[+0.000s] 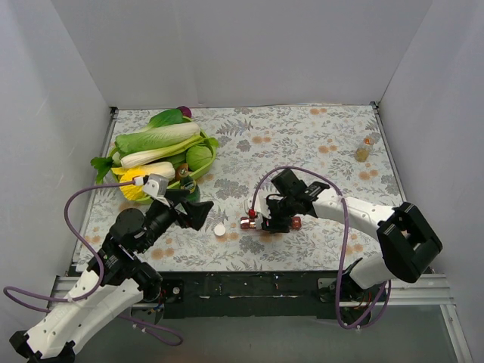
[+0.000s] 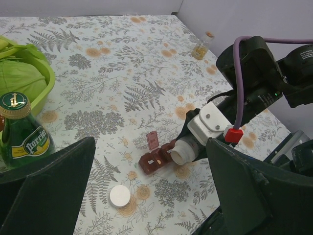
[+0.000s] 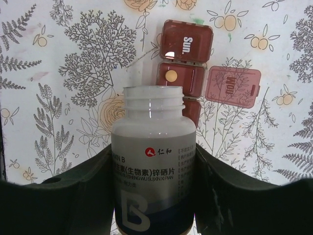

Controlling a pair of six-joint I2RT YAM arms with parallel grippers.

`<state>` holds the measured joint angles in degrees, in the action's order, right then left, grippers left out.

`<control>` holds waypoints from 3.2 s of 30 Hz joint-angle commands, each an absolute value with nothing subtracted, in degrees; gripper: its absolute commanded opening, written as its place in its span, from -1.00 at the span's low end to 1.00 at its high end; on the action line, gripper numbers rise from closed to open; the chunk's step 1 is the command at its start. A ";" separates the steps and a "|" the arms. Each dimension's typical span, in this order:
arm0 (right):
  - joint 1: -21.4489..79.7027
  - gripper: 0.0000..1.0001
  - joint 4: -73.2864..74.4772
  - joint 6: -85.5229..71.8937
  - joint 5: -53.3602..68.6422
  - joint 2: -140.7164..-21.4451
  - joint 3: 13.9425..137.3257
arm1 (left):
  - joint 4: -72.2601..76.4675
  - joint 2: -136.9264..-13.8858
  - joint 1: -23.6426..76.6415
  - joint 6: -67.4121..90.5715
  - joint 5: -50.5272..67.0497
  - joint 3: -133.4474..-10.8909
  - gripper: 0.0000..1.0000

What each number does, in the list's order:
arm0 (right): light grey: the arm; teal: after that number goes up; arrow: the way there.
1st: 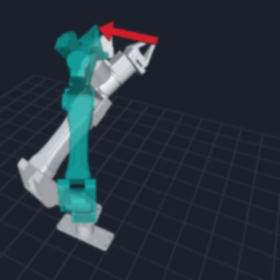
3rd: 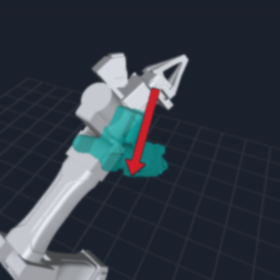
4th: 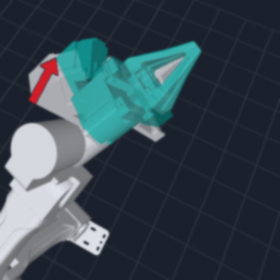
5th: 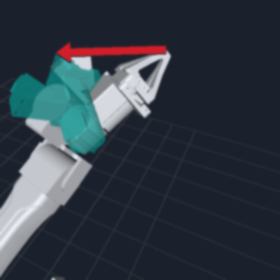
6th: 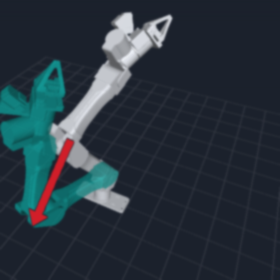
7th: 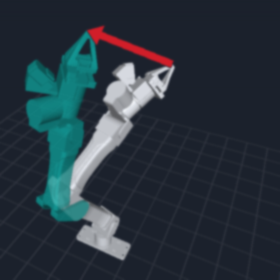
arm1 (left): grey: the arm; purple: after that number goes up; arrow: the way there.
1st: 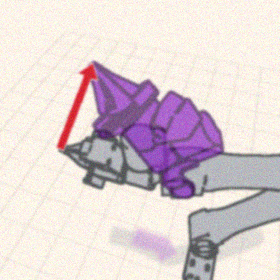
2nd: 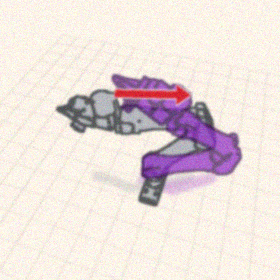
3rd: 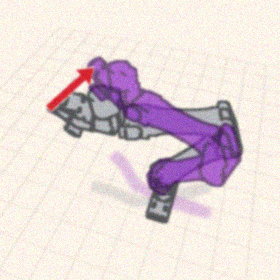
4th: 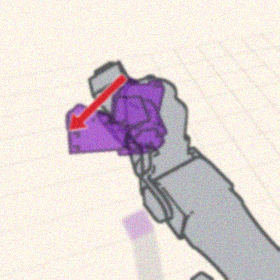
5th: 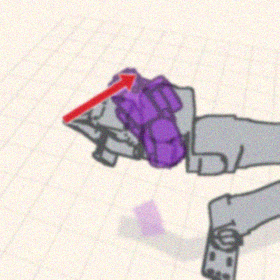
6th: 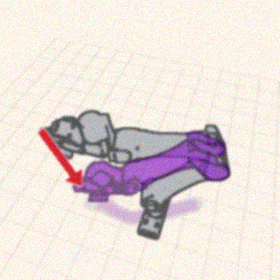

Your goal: Sort the pills into containers

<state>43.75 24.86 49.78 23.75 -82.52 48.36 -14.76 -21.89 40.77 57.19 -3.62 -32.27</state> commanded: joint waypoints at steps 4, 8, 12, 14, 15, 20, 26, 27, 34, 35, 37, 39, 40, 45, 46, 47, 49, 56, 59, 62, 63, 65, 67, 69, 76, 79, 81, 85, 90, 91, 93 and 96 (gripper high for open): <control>45.44 -0.89 26.89 49.57 18.11 -84.11 52.64 | -15.47 -20.04 40.61 56.43 -4.48 -31.73 0.96; 46.14 -0.89 27.07 49.22 16.53 -85.16 53.35 | -15.73 -20.04 40.61 56.51 -4.48 -31.55 0.96; 46.84 -0.90 27.42 49.04 14.86 -86.04 54.14 | -15.65 -19.86 40.61 56.60 -4.40 -31.46 0.97; 47.28 -0.90 27.51 49.04 14.15 -86.39 54.40 | -15.73 -19.86 40.61 56.60 -4.48 -31.55 0.96; 47.37 -0.90 27.51 48.96 13.28 -86.57 54.49 | -15.73 -19.86 40.61 56.51 -4.48 -31.55 0.96; 48.16 -0.90 28.21 48.78 11.34 -87.19 55.46 | -15.91 -19.86 40.61 56.51 -4.48 -31.64 0.96; 49.13 -0.90 29.44 48.69 8.62 -88.15 57.04 | -16.00 -19.77 40.61 56.51 -4.48 -31.73 0.96; 49.22 -0.90 29.53 48.60 8.00 -88.24 57.22 | -16.00 -19.69 40.61 56.51 -4.48 -31.73 0.96; 50.62 -0.91 30.50 48.87 5.63 -89.21 58.36 | -16.08 -19.51 40.61 56.51 -4.57 -31.73 0.96; 50.71 -0.91 30.59 48.87 5.36 -89.38 58.45 | -16.17 -19.60 40.61 56.51 -4.57 -31.73 0.96; 50.80 -0.90 30.67 48.87 5.27 -89.56 58.54 | -16.26 -19.51 40.61 56.51 -4.57 -31.73 0.96; 50.80 -0.91 30.67 48.69 5.27 -89.56 58.71 | -16.26 -19.51 40.61 56.60 -4.74 -31.73 0.96; 50.80 -0.91 30.76 48.69 5.36 -89.73 58.71 | -16.35 -19.42 40.61 56.43 -4.66 -31.73 0.96; 50.80 -0.91 30.32 48.34 5.98 -89.74 58.36 | -16.70 -19.34 40.61 56.43 -4.66 -31.82 0.96; 50.80 -0.91 30.06 48.34 5.98 -89.65 58.36 | -16.61 -19.25 40.61 56.43 -4.75 -31.90 0.96; 50.71 -0.91 29.97 48.17 5.98 -89.56 58.36 | -16.79 -19.16 40.61 56.43 -4.75 -31.82 0.96; 50.54 -0.91 29.97 47.90 6.76 -89.30 58.36 | -16.70 -19.16 40.61 56.43 -4.75 -31.82 0.96; 47.11 -0.92 29.88 46.15 14.92 -86.31 58.27 | -17.57 -19.51 40.61 57.83 -3.61 -32.08 0.96; 44.65 -0.92 29.88 45.36 20.89 -83.24 58.18 | -18.63 -20.56 40.61 59.50 -1.94 -32.60 0.96; 41.14 -0.91 29.71 43.95 28.61 -79.81 58.71 | -20.47 -23.11 40.61 61.52 1.65 -33.74 0.96; 39.13 -0.91 29.62 43.16 30.91 -77.98 58.88 | -21.00 -23.99 40.61 62.13 2.80 -34.10 0.96; 37.27 -0.91 29.10 42.19 37.66 -76.12 59.41 | -22.67 -27.31 40.61 64.07 5.78 -34.89 0.96; 34.29 -0.91 27.52 40.09 42.51 -73.05 59.59 | -24.16 -30.05 40.78 66.34 7.20 -36.38 0.96; 31.57 -0.91 24.37 38.07 49.63 -70.16 59.50 | -24.08 -33.65 40.69 67.50 9.91 -37.43 0.97; 26.37 -0.92 3.90 19.71 68.70 -65.91 59.84 | -32.33 -47.18 40.69 74.43 10.47 -42.01 0.89; 25.75 -0.91 -19.55 1.28 73.11 -66.62 57.50 | -35.41 -53.51 40.69 79.88 7.49 -41.84 0.77; 25.66 -0.91 -34.37 -17.17 75.41 -67.32 55.12 | -36.38 -55.98 40.87 83.30 5.20 -41.13 0.69; 24.44 -0.90 -68.78 -42.51 75.68 -68.47 48.53 | -37.18 -62.20 42.80 86.65 -2.45 -40.69 0.62; 22.24 -0.89 -61.39 -35.70 75.41 -64.96 45.00 | -36.91 -71.09 48.33 89.73 -11.05 -44.28 0.62; 21.98 -0.89 -60.65 -34.38 75.50 -64.60 44.65 | -37.09 -72.76 49.21 90.00 -12.38 -45.08 0.62; 21.36 -0.89 -60.73 -34.28 75.50 -63.64 43.16 | -38.31 -78.21 51.32 91.49 -15.88 -47.53 0.61; 20.57 -0.89 -60.56 -34.28 75.76 -63.11 42.28 | -42.09 -84.70 53.17 94.21 -21.07 -49.74 0.58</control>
<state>21.50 -56.62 -33.08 75.00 -65.19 43.22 -37.93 -79.46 50.94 89.69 -10.63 -45.95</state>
